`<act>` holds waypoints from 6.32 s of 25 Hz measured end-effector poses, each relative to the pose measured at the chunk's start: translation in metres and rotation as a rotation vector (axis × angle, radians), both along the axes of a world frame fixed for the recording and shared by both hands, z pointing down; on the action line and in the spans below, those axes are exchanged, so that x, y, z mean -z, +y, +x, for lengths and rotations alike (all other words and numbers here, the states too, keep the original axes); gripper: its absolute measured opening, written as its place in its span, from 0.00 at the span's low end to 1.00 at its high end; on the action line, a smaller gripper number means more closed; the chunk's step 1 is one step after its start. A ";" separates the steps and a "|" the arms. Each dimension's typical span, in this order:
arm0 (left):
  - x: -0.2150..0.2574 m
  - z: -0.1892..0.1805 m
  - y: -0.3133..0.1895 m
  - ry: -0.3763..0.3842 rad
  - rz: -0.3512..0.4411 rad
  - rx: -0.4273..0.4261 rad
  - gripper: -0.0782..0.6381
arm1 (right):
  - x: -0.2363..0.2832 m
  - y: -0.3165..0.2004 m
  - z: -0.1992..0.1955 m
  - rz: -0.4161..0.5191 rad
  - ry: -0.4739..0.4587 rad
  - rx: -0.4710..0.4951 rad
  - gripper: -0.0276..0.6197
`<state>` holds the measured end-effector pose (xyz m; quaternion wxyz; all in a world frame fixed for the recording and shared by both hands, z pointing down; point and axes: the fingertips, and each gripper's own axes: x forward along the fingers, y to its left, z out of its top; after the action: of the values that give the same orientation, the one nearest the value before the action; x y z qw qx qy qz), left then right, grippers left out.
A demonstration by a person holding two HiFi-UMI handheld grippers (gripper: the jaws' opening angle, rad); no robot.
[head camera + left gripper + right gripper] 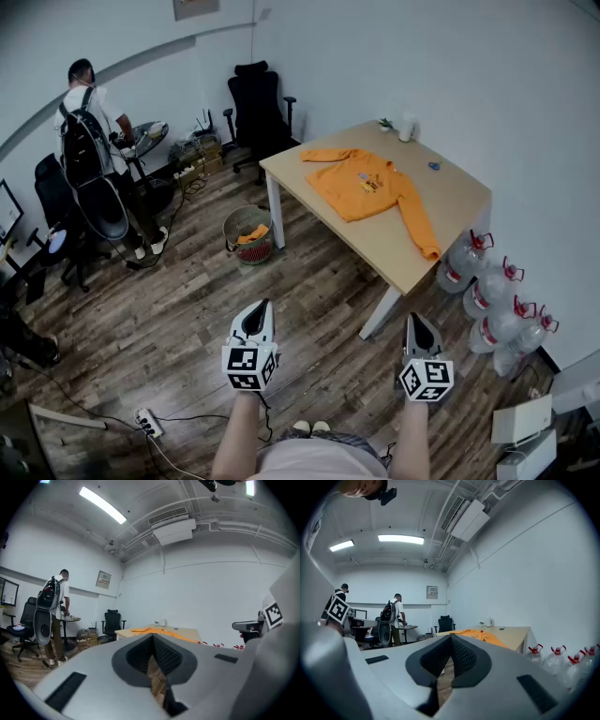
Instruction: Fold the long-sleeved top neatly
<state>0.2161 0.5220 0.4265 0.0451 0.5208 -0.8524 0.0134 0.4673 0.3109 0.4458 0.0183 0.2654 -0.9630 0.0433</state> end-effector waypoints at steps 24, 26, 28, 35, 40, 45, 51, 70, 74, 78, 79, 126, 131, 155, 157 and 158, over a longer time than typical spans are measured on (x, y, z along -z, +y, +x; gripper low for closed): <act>-0.012 0.009 -0.005 0.021 -0.024 -0.025 0.11 | -0.002 0.003 -0.001 0.001 -0.007 -0.004 0.05; -0.016 0.009 -0.006 0.030 -0.038 -0.020 0.11 | -0.001 0.004 -0.001 0.000 -0.008 0.002 0.05; -0.018 0.009 -0.005 0.043 -0.042 -0.018 0.11 | 0.000 0.005 0.000 -0.005 -0.017 0.006 0.05; -0.015 0.012 -0.008 0.046 -0.041 -0.038 0.17 | 0.001 0.004 0.001 -0.046 -0.067 0.029 0.24; -0.009 0.012 -0.006 0.051 0.011 -0.090 0.43 | -0.002 0.003 0.002 -0.067 -0.087 0.018 0.45; -0.008 0.008 -0.002 0.068 0.086 -0.130 0.65 | -0.005 0.005 -0.004 -0.067 -0.098 0.012 0.62; -0.013 -0.006 -0.002 0.070 0.095 -0.153 0.70 | -0.005 0.007 -0.019 -0.047 -0.116 0.010 0.74; -0.029 -0.071 -0.041 0.069 0.075 -0.135 0.71 | -0.020 -0.026 -0.081 -0.067 -0.098 0.044 0.78; -0.030 -0.098 -0.070 0.054 0.068 -0.134 0.71 | -0.027 -0.061 -0.102 -0.087 -0.112 0.034 0.78; -0.036 -0.137 -0.117 0.053 0.065 -0.153 0.71 | -0.038 -0.109 -0.139 -0.100 -0.115 0.018 0.78; -0.040 -0.149 -0.132 0.048 0.059 -0.163 0.71 | -0.042 -0.124 -0.151 -0.098 -0.117 0.009 0.78; -0.043 -0.357 -0.682 0.052 -0.082 -0.905 0.70 | -0.046 -0.464 -0.345 -0.162 -0.088 -0.672 0.74; -0.049 -0.327 -0.701 0.059 -0.115 -0.975 0.70 | -0.050 -0.469 -0.325 -0.179 -0.061 -0.733 0.74; -0.151 -0.036 -0.727 0.142 -0.410 -1.417 0.70 | -0.156 -0.413 -0.105 -0.448 0.093 -1.207 0.61; -0.163 -0.021 -0.722 0.141 -0.436 -1.437 0.70 | -0.170 -0.411 -0.097 -0.484 0.098 -1.225 0.59; -0.168 -0.015 -0.719 0.138 -0.446 -1.446 0.70 | -0.177 -0.410 -0.093 -0.501 0.097 -1.233 0.58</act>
<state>0.2012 -0.1975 0.5945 0.1824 0.9279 -0.2713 0.1793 0.3740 -0.0995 0.6227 0.0946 0.7567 -0.5939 0.2565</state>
